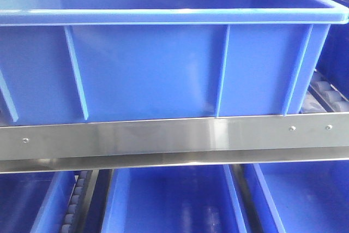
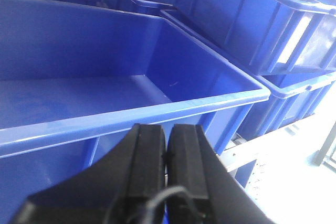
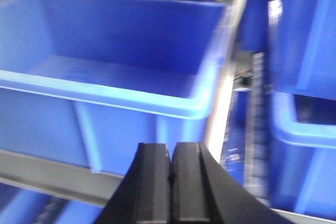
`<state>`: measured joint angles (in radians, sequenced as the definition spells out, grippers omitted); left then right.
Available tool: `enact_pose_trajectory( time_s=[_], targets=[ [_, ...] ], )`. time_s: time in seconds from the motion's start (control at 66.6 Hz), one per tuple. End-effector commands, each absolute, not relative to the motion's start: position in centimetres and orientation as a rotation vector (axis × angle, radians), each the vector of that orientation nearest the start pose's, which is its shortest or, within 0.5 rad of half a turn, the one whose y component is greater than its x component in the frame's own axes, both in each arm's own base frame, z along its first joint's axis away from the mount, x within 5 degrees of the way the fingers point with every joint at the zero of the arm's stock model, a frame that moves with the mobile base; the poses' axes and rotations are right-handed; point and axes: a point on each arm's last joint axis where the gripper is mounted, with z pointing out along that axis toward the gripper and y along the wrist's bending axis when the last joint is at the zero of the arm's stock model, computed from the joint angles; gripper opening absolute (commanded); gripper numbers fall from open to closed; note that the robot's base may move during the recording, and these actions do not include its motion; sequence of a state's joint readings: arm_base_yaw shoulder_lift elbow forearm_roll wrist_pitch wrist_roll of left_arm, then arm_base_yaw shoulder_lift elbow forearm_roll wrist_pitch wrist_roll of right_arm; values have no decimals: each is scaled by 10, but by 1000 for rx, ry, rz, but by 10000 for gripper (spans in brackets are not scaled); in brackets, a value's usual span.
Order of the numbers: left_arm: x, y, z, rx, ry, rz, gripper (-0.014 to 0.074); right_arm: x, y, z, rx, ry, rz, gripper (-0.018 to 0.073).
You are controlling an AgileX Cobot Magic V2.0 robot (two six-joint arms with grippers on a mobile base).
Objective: Grab silver tray and place in blue box
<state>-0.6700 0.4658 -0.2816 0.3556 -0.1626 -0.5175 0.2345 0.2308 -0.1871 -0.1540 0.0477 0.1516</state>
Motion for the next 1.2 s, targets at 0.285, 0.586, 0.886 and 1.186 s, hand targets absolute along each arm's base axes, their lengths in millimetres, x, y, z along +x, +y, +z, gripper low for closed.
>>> enact_pose_trajectory(
  time_s=[0.285,0.586,0.886,1.186],
  targets=[
    [78,-73,304,435,1384,-760,-7,52,4,226,-39,1369,68,52],
    [78,-73,304,435,1384,-760,-7,53,4,217,-39,1398,67,52],
    [78,-73,304,435,1384,-760,-7,53,4,217,-39,1398,67,52],
    [78,-73,304,436,1383,-759,-7,53,4,217,-39,1398,67,52]
  ],
)
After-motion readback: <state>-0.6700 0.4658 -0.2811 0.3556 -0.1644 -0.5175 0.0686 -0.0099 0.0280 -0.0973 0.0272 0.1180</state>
